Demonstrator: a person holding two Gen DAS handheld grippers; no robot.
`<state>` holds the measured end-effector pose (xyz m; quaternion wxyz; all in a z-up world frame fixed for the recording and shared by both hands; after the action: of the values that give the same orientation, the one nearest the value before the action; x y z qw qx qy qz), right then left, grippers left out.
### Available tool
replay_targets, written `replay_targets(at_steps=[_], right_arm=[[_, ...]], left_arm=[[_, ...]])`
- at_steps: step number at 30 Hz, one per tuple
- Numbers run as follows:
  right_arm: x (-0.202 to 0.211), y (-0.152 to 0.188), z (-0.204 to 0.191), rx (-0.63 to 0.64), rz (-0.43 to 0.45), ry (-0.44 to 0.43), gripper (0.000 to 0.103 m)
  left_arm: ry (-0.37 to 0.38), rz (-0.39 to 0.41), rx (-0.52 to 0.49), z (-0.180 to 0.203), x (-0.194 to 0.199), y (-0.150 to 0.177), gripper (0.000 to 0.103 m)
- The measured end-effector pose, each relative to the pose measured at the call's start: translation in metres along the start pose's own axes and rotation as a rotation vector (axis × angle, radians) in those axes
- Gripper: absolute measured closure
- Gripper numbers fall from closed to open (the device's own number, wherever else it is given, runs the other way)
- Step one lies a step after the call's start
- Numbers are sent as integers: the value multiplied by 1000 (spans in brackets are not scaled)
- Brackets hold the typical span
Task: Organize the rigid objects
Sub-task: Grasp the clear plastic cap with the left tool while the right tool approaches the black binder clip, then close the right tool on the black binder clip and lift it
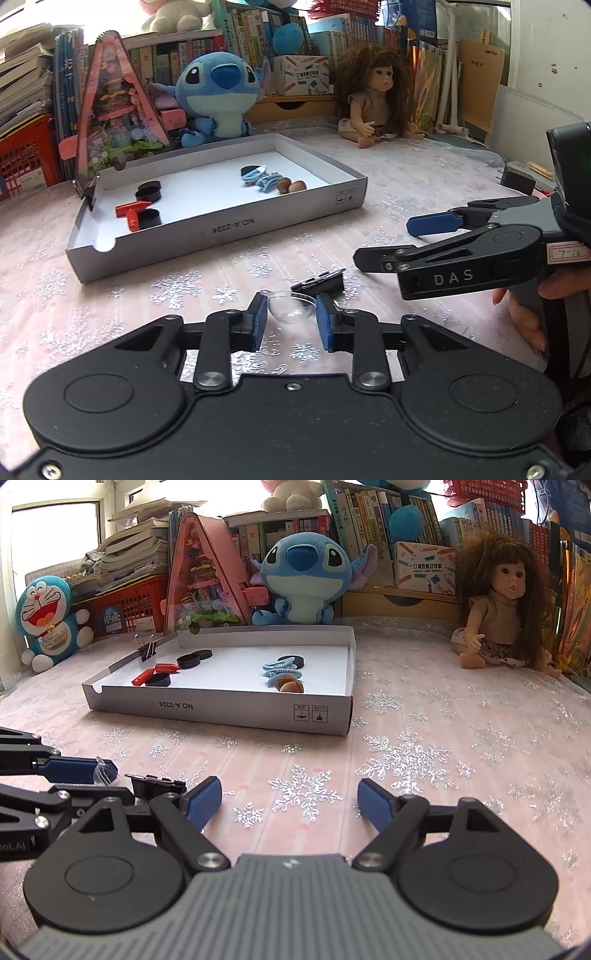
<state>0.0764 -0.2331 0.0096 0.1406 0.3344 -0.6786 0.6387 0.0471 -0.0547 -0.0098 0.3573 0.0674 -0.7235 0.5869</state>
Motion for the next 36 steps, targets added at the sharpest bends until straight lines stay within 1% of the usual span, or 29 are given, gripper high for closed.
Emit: replay_targets(at_steps=[4,9,16,23,30,34,36], right_arm=[[4,-1,-4,9,18,-11,15],[10,-2,-15,1,17,-85,15],[8,0,-44,38,-5,-147,15],[0,6,-57,84,-5,-112,15],[-3,7,-57,85,-23,-116,14],[1,7,-58,88,-10,-114,14],[4,6,-60,92,-7,-127,14]], left_arm=[[-27,4,21,-9,4,0,76],[-81,2,60,-23,4,-2,76],[-117,-1,95,-34,2,-3,76],[-162,-21,132,-45,-6,7,75],[-193,20,120,-48,-9,13,75],[-200,43,121,-47,-9,15,75],[-198,43,123,-47,-9,16,75]])
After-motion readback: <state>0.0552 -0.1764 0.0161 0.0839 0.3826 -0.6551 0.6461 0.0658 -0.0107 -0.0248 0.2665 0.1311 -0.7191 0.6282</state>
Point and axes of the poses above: each gripper's, at about its wrist camera, not at the fingertips, and x roughly against the way its jaws point, z to its right, y to its underside, the point moved 4 cm from there along -x, roughly the way its jaws point, and after that the axes turned 6 degrees about -y, right-handed, at the moved point
